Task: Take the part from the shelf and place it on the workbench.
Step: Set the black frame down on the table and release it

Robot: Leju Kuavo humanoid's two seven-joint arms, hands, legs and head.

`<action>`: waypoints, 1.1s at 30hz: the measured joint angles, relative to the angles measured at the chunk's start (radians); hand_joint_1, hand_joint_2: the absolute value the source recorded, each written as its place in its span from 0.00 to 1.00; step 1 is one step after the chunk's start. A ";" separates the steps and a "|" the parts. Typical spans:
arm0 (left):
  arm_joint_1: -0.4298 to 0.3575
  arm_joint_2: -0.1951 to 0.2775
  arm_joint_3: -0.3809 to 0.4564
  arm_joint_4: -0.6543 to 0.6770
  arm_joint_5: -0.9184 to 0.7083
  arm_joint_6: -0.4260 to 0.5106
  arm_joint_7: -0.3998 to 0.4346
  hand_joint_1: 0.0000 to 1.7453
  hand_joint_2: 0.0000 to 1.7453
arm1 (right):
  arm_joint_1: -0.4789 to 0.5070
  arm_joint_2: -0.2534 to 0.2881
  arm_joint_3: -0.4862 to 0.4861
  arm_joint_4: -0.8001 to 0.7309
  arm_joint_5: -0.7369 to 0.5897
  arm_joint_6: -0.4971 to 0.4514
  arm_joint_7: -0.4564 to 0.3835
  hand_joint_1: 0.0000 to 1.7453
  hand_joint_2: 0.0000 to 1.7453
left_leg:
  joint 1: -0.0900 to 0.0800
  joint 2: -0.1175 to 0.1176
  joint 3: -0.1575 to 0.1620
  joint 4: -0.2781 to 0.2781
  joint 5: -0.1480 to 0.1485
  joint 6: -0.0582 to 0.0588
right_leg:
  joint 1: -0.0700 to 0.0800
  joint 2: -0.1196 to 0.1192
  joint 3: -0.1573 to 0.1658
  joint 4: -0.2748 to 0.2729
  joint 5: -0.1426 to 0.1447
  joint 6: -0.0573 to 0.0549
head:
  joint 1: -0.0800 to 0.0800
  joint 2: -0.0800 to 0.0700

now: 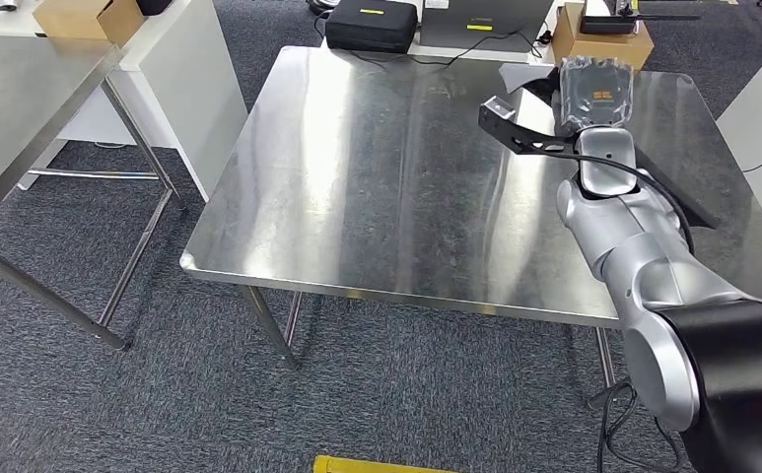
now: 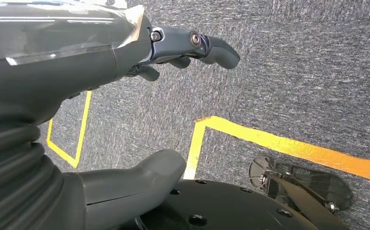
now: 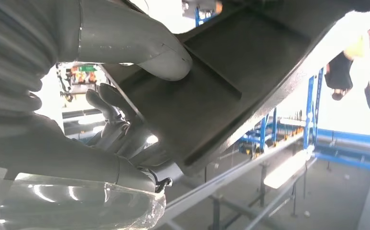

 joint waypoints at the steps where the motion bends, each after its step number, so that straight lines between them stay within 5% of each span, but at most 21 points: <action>1: 0.000 0.000 0.000 0.000 0.000 0.000 -0.001 0.00 1.00 | 0.011 0.000 0.000 0.001 -0.001 -0.002 0.002 1.00 1.00 | 0.001 0.000 0.000 -0.001 0.000 -0.003 | 0.001 0.000 0.000 0.000 0.000 -0.001 | 0.000 0.000; 6: 0.000 0.000 0.000 0.000 -0.004 -0.005 -0.008 0.00 1.00 | 0.065 -0.003 0.000 0.002 -0.003 -0.021 0.010 1.00 1.00 | 0.003 0.000 0.000 -0.002 0.001 -0.016 | 0.002 0.000 0.000 0.001 -0.001 -0.008 | 0.000 0.000; 16: -0.001 -0.001 0.000 0.000 -0.040 -0.002 -0.025 0.00 1.00 | 0.114 -0.023 0.000 0.008 -0.001 -0.030 0.027 1.00 1.00 | -0.004 0.000 -0.001 -0.001 0.002 -0.016 | -0.003 -0.001 0.001 0.000 -0.001 -0.009 | 0.001 0.000; 20: -0.003 -0.002 -0.001 0.000 -0.057 0.004 -0.030 0.00 1.00 | 0.115 -0.030 -0.001 0.008 0.000 -0.031 0.028 0.00 0.00 | -0.006 0.000 -0.001 -0.001 0.001 -0.015 | -0.004 -0.001 0.001 0.000 -0.001 -0.009 | 0.001 0.000; 33: -0.005 -0.002 -0.003 0.000 -0.071 0.021 -0.014 0.00 1.00 | 0.115 -0.037 -0.001 0.008 0.002 -0.030 0.028 0.00 0.00 | -0.007 0.000 -0.001 -0.001 0.001 -0.015 | -0.005 -0.001 0.000 0.000 -0.001 -0.009 | 0.001 0.000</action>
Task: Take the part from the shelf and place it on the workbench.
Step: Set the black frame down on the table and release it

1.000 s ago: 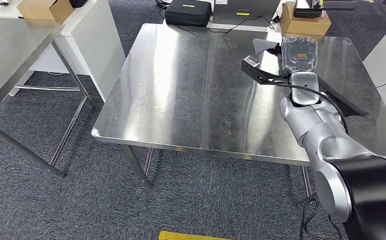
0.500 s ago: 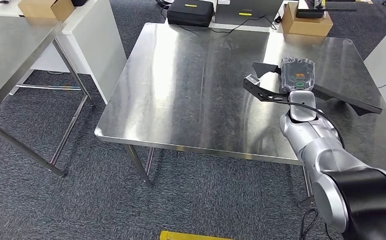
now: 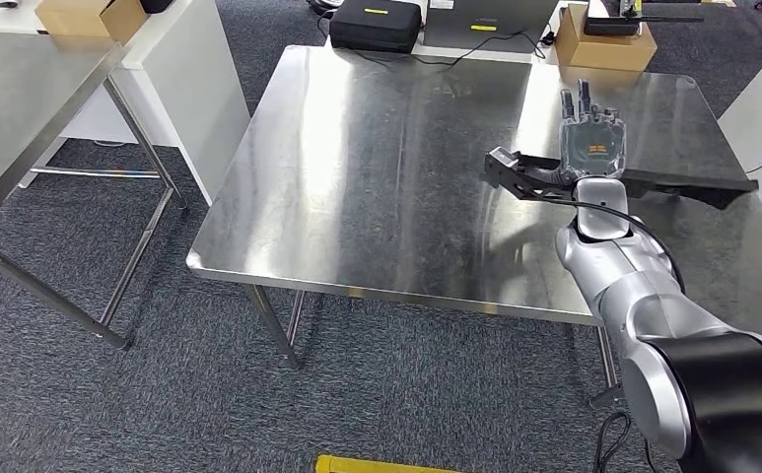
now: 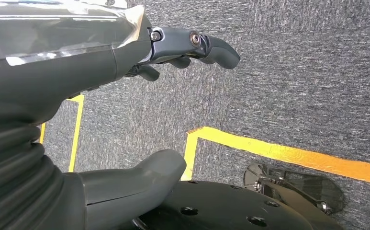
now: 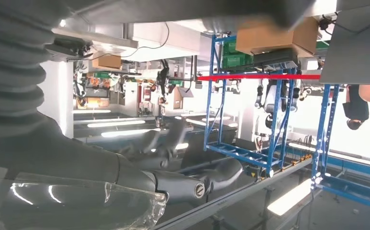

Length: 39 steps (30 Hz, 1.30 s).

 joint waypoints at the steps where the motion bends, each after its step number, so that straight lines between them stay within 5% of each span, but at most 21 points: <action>1: 0.000 0.000 0.000 0.000 0.000 0.000 0.000 0.00 1.00 | 0.000 0.000 0.000 0.000 0.000 0.000 0.000 0.00 0.00 | 0.000 0.000 0.000 0.000 0.000 0.000 | 0.000 0.000 0.000 0.000 0.000 0.000 | 0.000 0.000; 9: 0.000 0.000 0.000 0.000 0.005 -0.008 -0.001 0.00 1.00 | 0.002 0.000 -0.029 0.000 -0.059 -0.006 -0.056 0.00 0.00 | 0.000 0.000 0.000 0.000 0.000 0.000 | 0.000 0.000 0.000 0.000 0.000 0.000 | 0.000 0.000; 22: 0.000 0.000 0.000 -0.002 -0.005 -0.017 0.019 0.00 1.00 | 0.001 0.029 -0.303 -0.004 -0.421 0.145 -0.268 0.00 0.00 | 0.000 -0.001 0.000 0.000 0.000 0.000 | 0.000 0.000 0.000 0.000 0.000 0.000 | 0.000 0.000; 37: 0.001 0.000 0.000 -0.003 0.017 -0.013 0.013 0.00 1.00 | -0.006 0.039 -0.371 -0.013 -0.340 0.116 -0.256 0.00 0.00 | 0.000 0.000 0.000 0.000 0.000 0.000 | 0.000 0.000 0.001 0.000 0.000 0.000 | 0.000 0.000; 39: 0.001 0.000 0.000 -0.003 0.018 -0.013 0.012 0.00 0.50 | -0.008 0.041 -0.369 -0.014 -0.332 0.112 -0.253 0.00 0.00 | 0.000 -0.001 0.000 0.000 0.000 0.000 | 0.000 0.000 0.001 0.000 0.000 0.000 | 0.000 0.000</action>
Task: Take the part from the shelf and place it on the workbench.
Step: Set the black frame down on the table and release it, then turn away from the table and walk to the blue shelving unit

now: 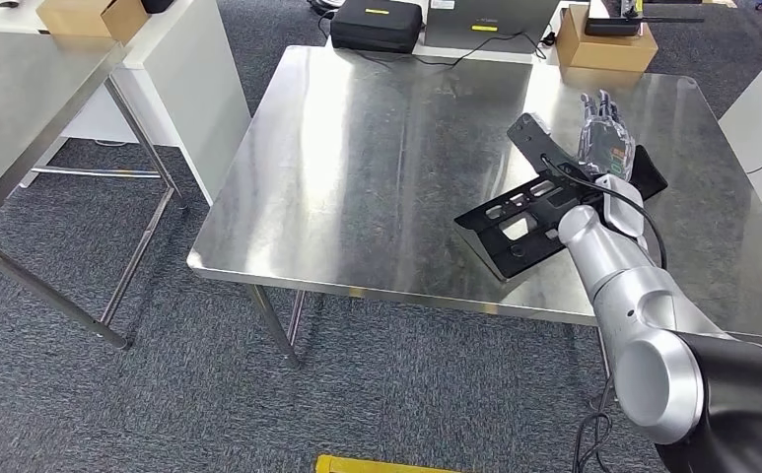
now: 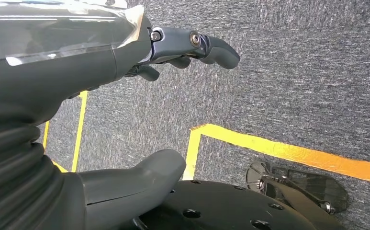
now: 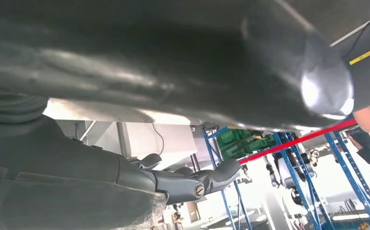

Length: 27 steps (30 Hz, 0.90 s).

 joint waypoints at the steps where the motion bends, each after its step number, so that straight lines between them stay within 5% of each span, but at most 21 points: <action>1: 0.000 0.000 0.000 0.000 0.002 0.000 -0.001 0.00 0.25 | -0.001 0.001 0.004 -0.001 0.015 -0.010 0.001 0.00 0.00 | 0.000 0.000 0.000 0.000 0.000 0.000 | 0.000 0.000 0.000 0.000 0.000 0.000 | 0.000 0.000; 2: 0.000 0.000 0.000 0.000 0.006 0.000 -0.003 0.00 0.00 | -0.001 0.003 0.012 -0.002 0.043 -0.031 0.004 0.00 0.00 | 0.000 0.000 0.000 0.000 0.000 0.000 | 0.000 0.000 0.000 0.000 0.000 0.000 | 0.000 0.000; 7: -0.001 0.000 -0.002 0.006 0.041 0.006 -0.012 0.00 0.00 | -0.015 0.026 0.125 -0.019 0.271 -0.198 0.049 0.00 0.00 | 0.000 0.003 0.000 0.000 0.000 0.000 | 0.000 0.002 0.000 0.000 0.000 0.000 | 0.000 0.000; 11: 0.000 0.000 -0.007 0.007 0.058 0.008 -0.017 0.00 0.00 | -0.027 0.057 0.210 -0.040 0.325 -0.235 0.053 0.00 0.00 | 0.001 0.004 0.001 0.000 0.000 0.000 | 0.001 0.003 0.000 0.000 0.000 0.000 | 0.000 0.000; 16: 0.001 0.000 -0.010 0.008 0.076 -0.013 -0.030 0.00 0.00 | -0.032 0.080 0.256 -0.067 0.326 -0.239 0.042 0.00 0.00 | 0.008 0.005 0.015 -0.020 0.013 0.020 | 0.000 0.002 0.000 0.004 -0.005 0.012 | -0.001 0.000; 20: 0.001 -0.001 -0.010 0.012 0.081 -0.022 -0.036 0.00 0.00 | -0.035 0.080 0.271 -0.072 0.325 -0.239 0.033 0.00 0.00 | 0.018 0.012 0.021 -0.034 0.023 0.024 | -0.005 0.000 -0.102 0.235 -0.105 0.012 | 0.004 0.000; 22: 0.001 -0.001 -0.010 0.012 0.082 -0.026 -0.038 0.00 0.00 | -0.030 0.079 0.273 -0.072 0.323 -0.239 0.031 0.00 0.00 | 0.021 0.012 0.020 -0.031 0.023 0.021 | -0.012 -0.001 -0.120 0.283 -0.112 0.027 | 0.004 0.000; 25: 0.001 -0.001 -0.011 0.012 0.082 -0.029 -0.038 0.00 0.00 | -0.032 0.079 0.273 -0.072 0.320 -0.239 0.028 0.00 0.00 | 0.028 0.010 0.013 -0.011 0.013 0.003 | -0.023 -0.004 -0.018 0.097 -0.043 0.059 | 0.006 0.000; 27: 0.002 0.000 -0.011 0.012 0.081 -0.030 -0.038 0.00 0.00 | -0.033 0.080 0.274 -0.073 0.317 -0.239 0.025 0.00 0.00 | 0.027 0.009 0.003 0.005 0.007 -0.013 | -0.022 -0.001 0.024 0.017 -0.023 0.052 | 0.005 0.000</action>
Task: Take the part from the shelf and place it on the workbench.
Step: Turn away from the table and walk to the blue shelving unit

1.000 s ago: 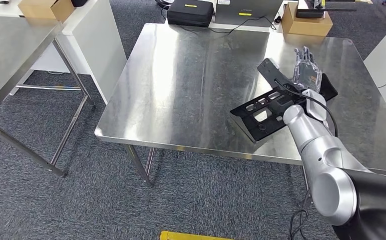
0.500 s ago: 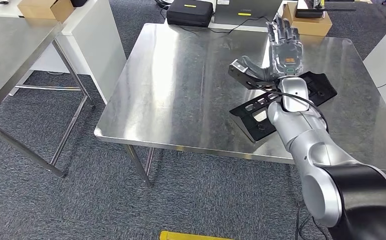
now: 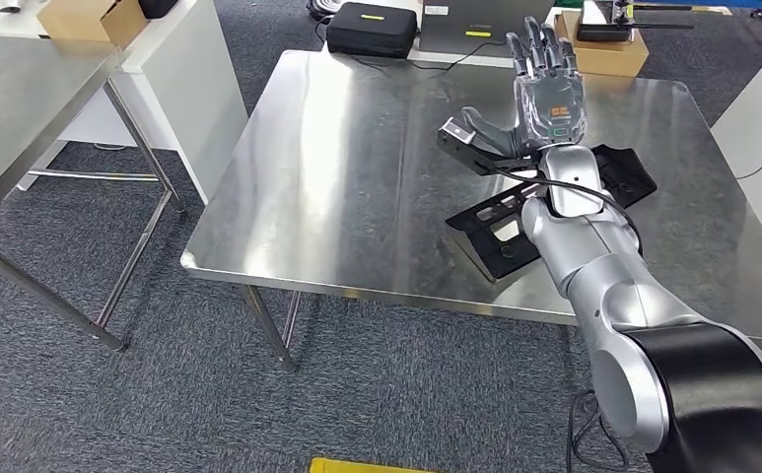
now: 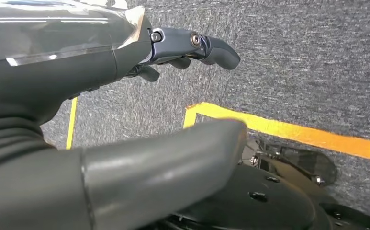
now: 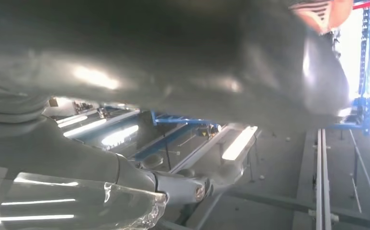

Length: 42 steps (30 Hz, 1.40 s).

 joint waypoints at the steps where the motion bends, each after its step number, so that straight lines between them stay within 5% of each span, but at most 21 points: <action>1: 0.000 0.000 0.000 0.000 0.000 0.000 0.000 0.00 0.00 | 0.001 0.000 0.001 0.000 -0.001 0.000 -0.001 0.00 0.00 | -0.001 -0.001 -0.005 0.003 0.001 -0.007 | 0.004 0.003 0.000 -0.001 -0.001 -0.010 | -0.001 0.000; 4: 0.001 0.000 0.000 0.000 0.000 0.000 0.001 0.00 0.00 | 0.002 0.000 0.004 -0.003 -0.002 0.000 -0.001 0.00 0.00 | 0.004 -0.002 -0.020 0.020 -0.011 -0.022 | 0.002 0.004 -0.013 0.001 0.009 -0.036 | -0.005 0.000; 8: 0.001 0.000 -0.001 0.000 0.000 0.000 0.003 0.00 0.00 | 0.002 0.003 0.008 -0.005 -0.002 0.000 -0.002 0.00 0.00 | 0.007 -0.002 -0.107 0.229 -0.141 -0.037 | 0.004 0.003 -0.029 0.000 0.022 -0.063 | -0.017 0.000; 10: 0.001 0.000 -0.003 0.000 -0.003 0.000 0.007 0.00 0.00 | 0.003 0.003 0.012 -0.004 -0.002 0.000 -0.003 0.00 0.00 | 0.007 -0.002 -0.123 0.286 -0.159 -0.036 | 0.009 0.002 -0.040 0.000 0.029 -0.070 | -0.018 0.000; 14: 0.000 0.000 -0.008 0.000 -0.010 0.000 0.017 0.00 0.00 | 0.001 0.003 0.014 -0.005 -0.004 0.000 -0.008 0.00 0.00 | 0.004 -0.002 0.016 0.076 -0.077 -0.018 | 0.015 0.002 -0.052 0.001 0.045 -0.062 | -0.018 0.000; 16: -0.001 0.000 -0.014 0.000 -0.013 0.002 0.023 0.00 0.00 | -0.004 0.003 0.015 -0.005 -0.007 0.000 -0.010 0.00 0.00 | -0.003 -0.003 0.049 0.018 -0.066 -0.008 | 0.018 0.002 -0.055 0.001 0.053 -0.050 | -0.015 0.000; 19: -0.001 0.000 -0.019 0.001 -0.014 0.008 0.030 0.00 0.00 | -0.008 0.003 0.017 -0.005 -0.009 0.000 -0.013 0.00 0.00 | -0.007 -0.001 0.041 0.008 -0.045 0.013 | 0.015 0.001 -0.064 0.004 0.057 -0.034 | -0.012 0.000; 21: -0.001 -0.001 -0.021 0.001 -0.014 0.009 0.032 0.00 0.00 | -0.008 0.003 0.019 -0.005 -0.009 0.000 -0.014 0.00 0.00 | -0.003 0.002 0.028 0.002 -0.025 0.028 | 0.014 0.000 -0.097 0.073 0.006 -0.038 | -0.007 0.000; 24: -0.001 -0.001 -0.022 0.001 -0.015 0.009 0.033 0.00 0.00 | -0.005 0.002 0.020 -0.005 -0.009 0.000 -0.014 0.00 0.00 | -0.008 0.004 -0.002 0.003 -0.004 0.037 | 0.015 0.000 -0.160 0.269 -0.097 -0.042 | 0.001 0.000; 26: -0.001 -0.001 -0.022 0.001 -0.015 0.009 0.033 0.00 0.00 | -0.002 0.003 0.020 -0.005 -0.009 0.000 -0.014 0.00 0.00 | -0.011 0.003 -0.016 0.004 0.007 0.037 | 0.015 0.000 -0.133 0.275 -0.102 -0.032 | 0.002 0.000; 29: -0.002 -0.002 -0.023 0.001 -0.015 0.009 0.033 0.00 0.00 | -0.006 0.004 0.020 -0.005 -0.009 0.000 -0.014 0.00 0.00 | -0.016 0.002 -0.029 0.007 0.018 0.032 | 0.022 -0.001 0.012 0.067 -0.058 -0.030 | 0.001 0.000; 31: -0.001 -0.002 -0.023 0.001 -0.016 0.009 0.033 0.00 0.00 | -0.010 0.006 0.021 -0.005 -0.009 0.000 -0.014 0.00 0.00 | -0.017 0.003 -0.034 0.009 0.026 0.022 | 0.031 -0.002 0.057 -0.006 -0.047 -0.042 | 0.000 0.000; 34: -0.001 -0.002 -0.023 0.002 -0.017 0.010 0.034 0.00 0.00 | -0.013 0.008 0.021 -0.005 -0.010 0.001 -0.017 0.00 0.00 | -0.016 0.001 -0.042 0.014 0.029 0.004 | 0.026 -0.005 0.052 -0.019 -0.031 -0.062 | 0.001 0.000; 37: -0.001 -0.002 -0.023 0.002 -0.017 0.010 0.036 0.00 0.00 | -0.014 0.016 0.022 -0.005 -0.012 0.001 -0.023 0.00 0.00 | -0.009 -0.002 -0.085 0.120 -0.065 -0.017 | 0.016 -0.009 0.033 -0.027 -0.008 -0.086 | -0.006 0.000; 39: -0.001 -0.002 -0.023 0.002 -0.018 0.009 0.037 0.00 0.00 | -0.013 0.020 0.023 -0.005 -0.013 0.001 -0.025 0.00 0.00 | 0.000 -0.002 -0.125 0.247 -0.139 -0.031 | 0.015 -0.009 0.013 -0.026 0.006 -0.087 | -0.012 0.000; 40: -0.001 -0.002 -0.023 0.002 -0.018 0.009 0.036 0.00 0.00 | -0.012 0.021 0.023 -0.005 -0.014 0.001 -0.025 0.00 0.00 | 0.004 -0.002 -0.133 0.285 -0.150 -0.036 | 0.015 -0.009 0.004 -0.025 0.014 -0.085 | -0.012 0.000; 42: -0.001 -0.002 -0.023 0.002 -0.017 0.009 0.034 0.00 0.00 | -0.008 0.021 0.023 -0.005 -0.018 0.002 -0.026 0.00 0.00 | 0.012 0.000 -0.093 0.255 -0.114 -0.045 | 0.009 -0.009 -0.016 -0.020 0.025 -0.076 | -0.013 0.000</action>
